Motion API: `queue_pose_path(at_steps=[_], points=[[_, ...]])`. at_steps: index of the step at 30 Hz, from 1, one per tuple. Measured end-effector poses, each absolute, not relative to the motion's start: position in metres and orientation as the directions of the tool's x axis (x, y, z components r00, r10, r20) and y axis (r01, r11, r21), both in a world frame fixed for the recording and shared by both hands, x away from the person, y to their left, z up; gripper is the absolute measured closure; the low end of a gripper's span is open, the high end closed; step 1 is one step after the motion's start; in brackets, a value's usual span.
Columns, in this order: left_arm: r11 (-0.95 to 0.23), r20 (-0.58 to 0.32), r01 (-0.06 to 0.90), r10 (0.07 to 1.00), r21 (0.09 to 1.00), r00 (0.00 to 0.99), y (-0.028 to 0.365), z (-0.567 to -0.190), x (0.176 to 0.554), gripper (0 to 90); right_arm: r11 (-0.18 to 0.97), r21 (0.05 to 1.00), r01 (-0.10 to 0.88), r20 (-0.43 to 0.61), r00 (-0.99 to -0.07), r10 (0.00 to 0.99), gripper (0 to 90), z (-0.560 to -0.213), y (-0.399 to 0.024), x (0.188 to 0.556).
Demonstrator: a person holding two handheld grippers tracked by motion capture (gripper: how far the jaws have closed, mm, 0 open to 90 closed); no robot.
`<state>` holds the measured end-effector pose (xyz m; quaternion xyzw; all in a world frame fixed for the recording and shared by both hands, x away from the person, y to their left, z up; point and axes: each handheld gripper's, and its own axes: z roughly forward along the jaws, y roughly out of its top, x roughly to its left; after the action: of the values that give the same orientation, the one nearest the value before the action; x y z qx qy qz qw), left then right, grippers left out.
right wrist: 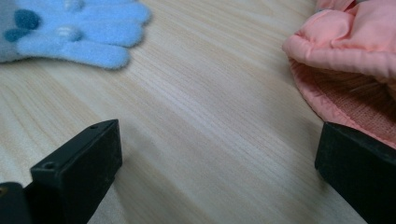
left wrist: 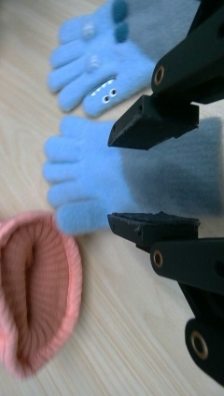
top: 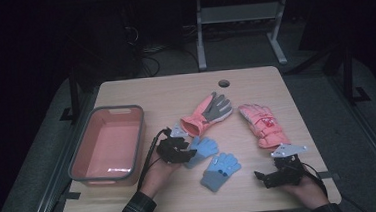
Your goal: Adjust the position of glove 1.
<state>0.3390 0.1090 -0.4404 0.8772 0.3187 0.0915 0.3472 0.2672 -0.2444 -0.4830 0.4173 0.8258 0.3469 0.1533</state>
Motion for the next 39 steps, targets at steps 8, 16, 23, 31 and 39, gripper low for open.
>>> queue_pose_path(at_steps=[8, 16, 23, 31, 39], points=[[-0.596, -0.071, 0.495, 0.592, 0.633, 0.803, 0.106, -0.457, 0.344, 59.5, 0.412, 0.702, 0.581, 0.036, -0.606, 0.794, 0.4, -0.483, -0.245, 0.267], [-0.612, -0.070, 0.487, 0.577, 0.624, 0.814, 0.106, -0.458, 0.346, 86.0, 0.418, 0.697, 0.583, 0.036, -0.611, 0.791, 2.4, -0.482, -0.243, 0.268], [-0.547, -0.156, 0.521, 0.577, 0.655, 0.802, 0.111, -0.448, 0.345, 87.8, 0.414, 0.728, 0.546, 0.084, -0.671, 0.737, 63.3, -0.460, -0.235, 0.262], [-0.512, -0.199, 0.534, 0.570, 0.673, 0.797, 0.115, -0.442, 0.343, 87.8, 0.486, 0.747, 0.454, 0.108, -0.803, 0.586, 90.0, -0.456, -0.203, 0.255], [-0.513, -0.208, 0.530, 0.557, 0.675, 0.804, 0.113, -0.439, 0.340, 87.8, 0.567, 0.717, 0.406, 0.114, -0.871, 0.479, 90.0, -0.462, -0.162, 0.255]])
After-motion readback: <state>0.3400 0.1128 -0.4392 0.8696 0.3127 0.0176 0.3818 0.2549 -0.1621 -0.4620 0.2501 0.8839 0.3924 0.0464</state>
